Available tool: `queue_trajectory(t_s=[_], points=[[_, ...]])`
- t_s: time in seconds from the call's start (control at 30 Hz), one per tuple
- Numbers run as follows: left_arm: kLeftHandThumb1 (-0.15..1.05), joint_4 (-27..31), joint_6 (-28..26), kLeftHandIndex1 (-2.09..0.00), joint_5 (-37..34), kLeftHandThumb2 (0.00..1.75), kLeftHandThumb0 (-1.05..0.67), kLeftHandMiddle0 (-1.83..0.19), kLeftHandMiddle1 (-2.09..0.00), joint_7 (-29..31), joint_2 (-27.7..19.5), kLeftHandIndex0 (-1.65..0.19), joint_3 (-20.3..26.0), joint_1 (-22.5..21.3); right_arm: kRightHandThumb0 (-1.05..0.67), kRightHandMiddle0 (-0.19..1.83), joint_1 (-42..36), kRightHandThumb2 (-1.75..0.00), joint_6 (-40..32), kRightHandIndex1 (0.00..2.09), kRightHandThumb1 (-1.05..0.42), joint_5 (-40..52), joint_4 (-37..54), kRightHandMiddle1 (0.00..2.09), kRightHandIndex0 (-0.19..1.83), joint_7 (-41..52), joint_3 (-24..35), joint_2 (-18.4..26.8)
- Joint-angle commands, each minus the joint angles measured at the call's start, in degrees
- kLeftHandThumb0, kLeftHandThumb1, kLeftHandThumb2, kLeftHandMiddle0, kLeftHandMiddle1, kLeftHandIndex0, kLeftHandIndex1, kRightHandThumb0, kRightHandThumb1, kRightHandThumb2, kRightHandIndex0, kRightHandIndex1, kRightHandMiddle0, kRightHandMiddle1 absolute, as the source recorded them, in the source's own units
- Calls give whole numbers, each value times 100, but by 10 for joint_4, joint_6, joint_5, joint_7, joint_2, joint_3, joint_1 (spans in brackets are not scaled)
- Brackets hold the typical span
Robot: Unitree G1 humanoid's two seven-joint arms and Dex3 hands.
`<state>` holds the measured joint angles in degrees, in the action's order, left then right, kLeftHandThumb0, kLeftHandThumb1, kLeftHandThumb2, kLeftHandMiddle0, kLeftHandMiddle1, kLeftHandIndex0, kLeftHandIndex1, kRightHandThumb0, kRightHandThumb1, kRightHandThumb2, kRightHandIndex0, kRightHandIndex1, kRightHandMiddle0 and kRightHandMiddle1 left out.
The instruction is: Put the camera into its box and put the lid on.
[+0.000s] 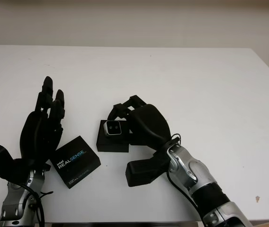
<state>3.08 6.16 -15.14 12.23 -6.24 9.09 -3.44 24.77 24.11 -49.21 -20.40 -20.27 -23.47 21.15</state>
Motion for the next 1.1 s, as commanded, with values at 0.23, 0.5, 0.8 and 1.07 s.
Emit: queue_trajectory(t_s=[0.23,0.5,0.8,1.07], points=[[105,2,-2,0,2,41,-73,19,0,-2,4,19,-4,6,-40,43,-11,-6,-18,110,-95,139,35,145,12,102,42,-23],[105,6,-7,0,0,37,-73,19,0,-12,14,19,-5,7,-37,42,-20,-5,-93,96,-94,259,127,152,14,214,94,-47],[105,8,-5,0,20,39,-75,19,0,-28,23,19,-16,4,-40,38,-36,-6,-222,65,-97,314,221,160,18,292,127,-59],[105,6,-4,0,14,37,-73,19,0,-32,34,19,-23,-3,-41,33,-49,-6,-307,43,-100,284,269,175,26,312,126,-53]])
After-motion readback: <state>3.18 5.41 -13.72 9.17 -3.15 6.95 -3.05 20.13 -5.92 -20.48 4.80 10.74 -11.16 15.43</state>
